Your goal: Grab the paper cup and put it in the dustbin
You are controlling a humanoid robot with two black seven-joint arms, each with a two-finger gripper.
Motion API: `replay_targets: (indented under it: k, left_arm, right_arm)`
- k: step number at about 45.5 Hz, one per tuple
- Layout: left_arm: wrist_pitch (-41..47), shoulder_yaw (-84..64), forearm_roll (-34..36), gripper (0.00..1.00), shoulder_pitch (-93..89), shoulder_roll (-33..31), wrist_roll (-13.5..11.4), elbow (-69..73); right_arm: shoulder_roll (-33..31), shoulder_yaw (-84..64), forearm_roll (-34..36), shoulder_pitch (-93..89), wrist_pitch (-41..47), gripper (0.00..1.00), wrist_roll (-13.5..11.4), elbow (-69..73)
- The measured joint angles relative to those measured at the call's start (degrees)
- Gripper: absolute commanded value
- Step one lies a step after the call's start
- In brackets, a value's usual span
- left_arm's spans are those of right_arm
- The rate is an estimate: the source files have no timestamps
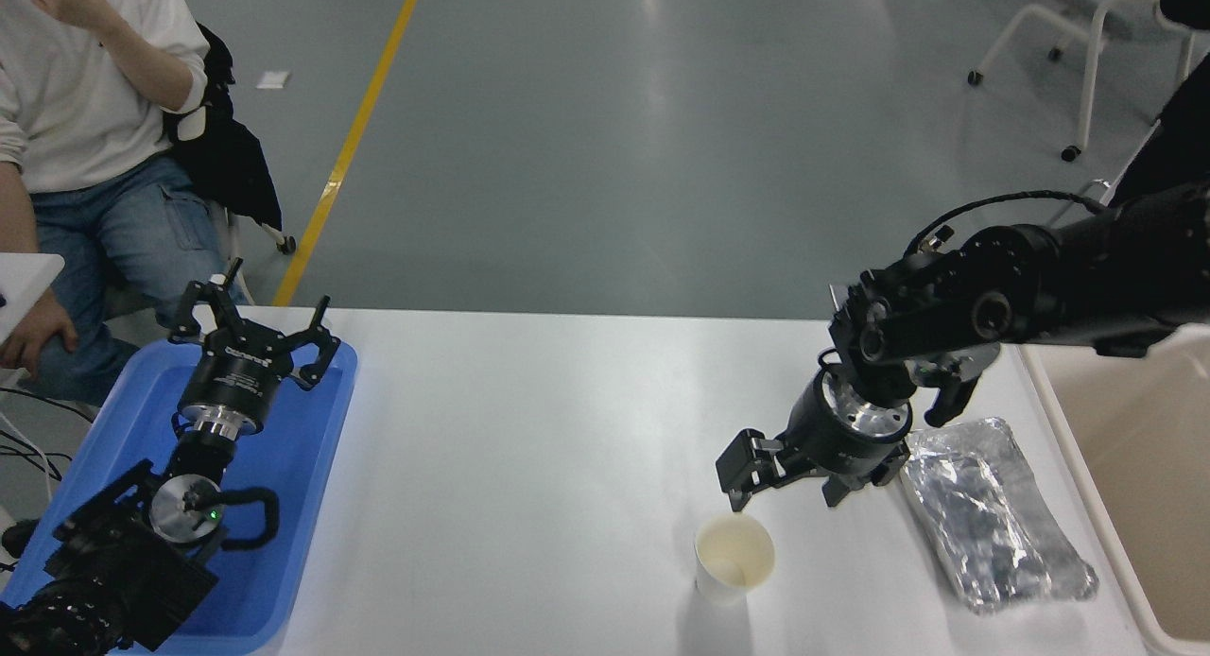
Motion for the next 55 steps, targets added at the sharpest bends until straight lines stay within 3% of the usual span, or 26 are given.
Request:
replay_targets:
  k: [15, 21, 25, 28, 33, 55]
  left_arm:
    - [0.0, 0.0, 0.0, 1.0, 0.0, 0.0, 0.0, 0.0]
    - [0.0, 0.0, 0.0, 1.0, 0.0, 0.0, 0.0, 0.0]
    - [0.0, 0.0, 0.0, 1.0, 0.0, 0.0, 0.0, 0.0]
    - [0.0, 0.0, 0.0, 1.0, 0.0, 0.0, 0.0, 0.0]
    - [0.0, 0.0, 0.0, 1.0, 0.0, 0.0, 0.0, 0.0]
    - [0.0, 0.0, 0.0, 1.0, 0.0, 0.0, 0.0, 0.0]
  right_arm:
    - [1.8, 0.7, -1.1, -6.9, -4.1, 0.98, 0.0, -3.8]
    - [2.3, 1.0, -1.7, -9.5, -5.5, 0.83, 0.0, -5.7]
    - [2.5, 1.1, -3.0, -10.8, -6.5, 0.69, 0.1, -6.5]
    - [2.5, 1.1, -3.9, -11.5, -7.3, 0.49, 0.1, -7.0]
    - [2.6, 0.9, -5.1, -12.3, -8.2, 0.0, 0.1, -7.4]
    - [2.8, 0.4, -10.8, -11.3, -9.5, 0.0, 0.4, -7.8]
